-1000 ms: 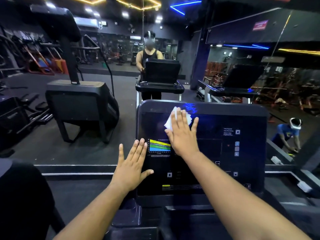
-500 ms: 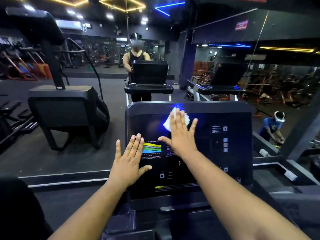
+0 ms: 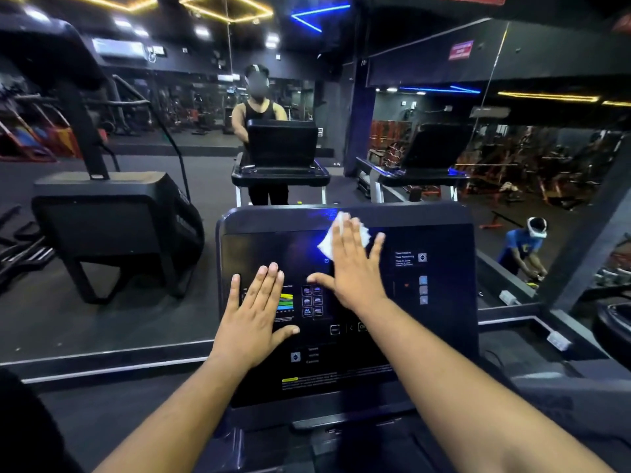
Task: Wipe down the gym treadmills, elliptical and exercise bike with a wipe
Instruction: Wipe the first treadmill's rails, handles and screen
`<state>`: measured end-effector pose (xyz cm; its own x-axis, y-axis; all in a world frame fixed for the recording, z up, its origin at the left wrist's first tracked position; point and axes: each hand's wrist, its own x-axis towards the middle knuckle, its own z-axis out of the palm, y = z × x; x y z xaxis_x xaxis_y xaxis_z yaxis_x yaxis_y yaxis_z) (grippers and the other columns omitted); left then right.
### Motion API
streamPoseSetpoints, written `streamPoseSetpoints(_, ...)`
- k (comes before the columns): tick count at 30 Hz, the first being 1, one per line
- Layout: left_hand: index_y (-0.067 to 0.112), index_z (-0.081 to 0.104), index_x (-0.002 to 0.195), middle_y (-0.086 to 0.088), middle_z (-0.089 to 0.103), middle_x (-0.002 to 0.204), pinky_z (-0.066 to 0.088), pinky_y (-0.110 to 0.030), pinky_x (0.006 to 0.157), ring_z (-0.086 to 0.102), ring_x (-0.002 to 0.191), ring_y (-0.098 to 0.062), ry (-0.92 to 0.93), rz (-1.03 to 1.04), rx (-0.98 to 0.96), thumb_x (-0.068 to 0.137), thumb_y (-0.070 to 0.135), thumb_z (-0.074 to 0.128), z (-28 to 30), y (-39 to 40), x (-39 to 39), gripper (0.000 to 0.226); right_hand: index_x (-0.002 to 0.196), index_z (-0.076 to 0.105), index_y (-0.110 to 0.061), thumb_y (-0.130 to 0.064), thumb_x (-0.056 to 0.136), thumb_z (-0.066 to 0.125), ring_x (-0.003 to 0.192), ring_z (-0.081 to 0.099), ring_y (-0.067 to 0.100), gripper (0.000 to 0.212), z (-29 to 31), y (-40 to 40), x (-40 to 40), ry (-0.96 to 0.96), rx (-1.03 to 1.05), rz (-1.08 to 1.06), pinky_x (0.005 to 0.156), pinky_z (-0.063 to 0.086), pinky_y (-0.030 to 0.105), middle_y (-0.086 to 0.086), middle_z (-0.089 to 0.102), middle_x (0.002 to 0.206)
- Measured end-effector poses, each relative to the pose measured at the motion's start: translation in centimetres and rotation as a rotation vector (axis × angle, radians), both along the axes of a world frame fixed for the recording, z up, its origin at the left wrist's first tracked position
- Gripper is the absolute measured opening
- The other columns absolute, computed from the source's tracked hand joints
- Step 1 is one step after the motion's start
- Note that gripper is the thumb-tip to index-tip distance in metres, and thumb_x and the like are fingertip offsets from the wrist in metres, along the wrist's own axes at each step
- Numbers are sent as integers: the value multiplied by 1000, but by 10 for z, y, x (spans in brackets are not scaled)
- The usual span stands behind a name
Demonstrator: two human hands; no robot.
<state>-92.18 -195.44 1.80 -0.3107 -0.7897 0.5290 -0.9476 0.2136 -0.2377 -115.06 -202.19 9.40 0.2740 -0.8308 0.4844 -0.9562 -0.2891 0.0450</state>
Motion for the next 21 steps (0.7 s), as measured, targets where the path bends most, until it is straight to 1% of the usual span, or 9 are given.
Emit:
streamPoseSetpoints(4,7,16,162,-9,4,172,10,-62,124,7,158,-23,11,-17,-29,89,78,28,1,-6,-13,103,162,-5,-14,-92,75,30,156,-11,21,123,-39,10,-4,174,-52,170,115,8,75,4,-16,169)
streamPoseSetpoints(6,7,19,161,-9,5,172,11,-63,124,8,158,-24,13,-20,-54,89,77,28,-2,-7,-13,101,162,-4,-16,-93,75,28,156,-9,19,120,-50,6,-33,204,-70,150,112,15,76,1,-15,169)
streamPoseSetpoints(8,7,19,161,-9,7,171,10,-64,123,9,158,-24,17,-20,-71,90,77,29,-4,-7,-14,101,161,-8,-18,-94,74,15,156,-13,19,118,-43,-1,-62,117,-74,55,114,3,77,-1,-21,168)
streamPoseSetpoints(10,7,18,161,-10,8,171,8,-64,123,10,158,-24,20,-18,-81,90,77,29,-4,-9,-18,101,161,-13,-17,-93,75,12,156,-15,21,117,-28,-8,-79,-27,-50,-60,114,-13,70,0,-23,167)
streamPoseSetpoints(12,7,19,161,-9,8,171,6,-64,124,11,158,-24,22,-19,-80,90,77,30,0,-12,-26,100,161,-11,-11,-92,76,18,156,-14,25,121,-18,-10,-78,-90,-49,-114,114,-13,67,6,-17,169)
streamPoseSetpoints(15,9,20,161,-8,7,172,6,-64,123,9,158,-23,2,-30,-64,90,77,29,7,-18,-40,99,161,-7,-10,-91,77,21,155,-19,27,120,-29,-3,-57,-17,-34,17,118,-8,69,10,-19,168)
streamPoseSetpoints(18,11,21,162,-8,7,171,6,-67,122,10,158,-24,-34,-35,-57,91,77,27,10,-20,-51,97,163,10,-15,-81,87,27,157,1,24,102,-53,1,-63,148,-123,161,116,16,72,6,0,171)
streamPoseSetpoints(20,11,22,161,-8,9,171,6,-68,122,11,158,-24,-37,-30,-61,92,76,26,10,-20,-53,95,161,20,-17,-65,97,29,156,12,22,81,-51,-4,-85,163,-194,141,113,22,71,2,9,170)
streamPoseSetpoints(21,11,22,161,-8,9,171,6,-68,121,11,158,-24,-38,-27,-61,92,76,25,10,-20,-53,95,161,23,-16,-56,100,31,155,16,24,73,-46,-8,-99,131,-228,85,114,20,72,3,13,169)
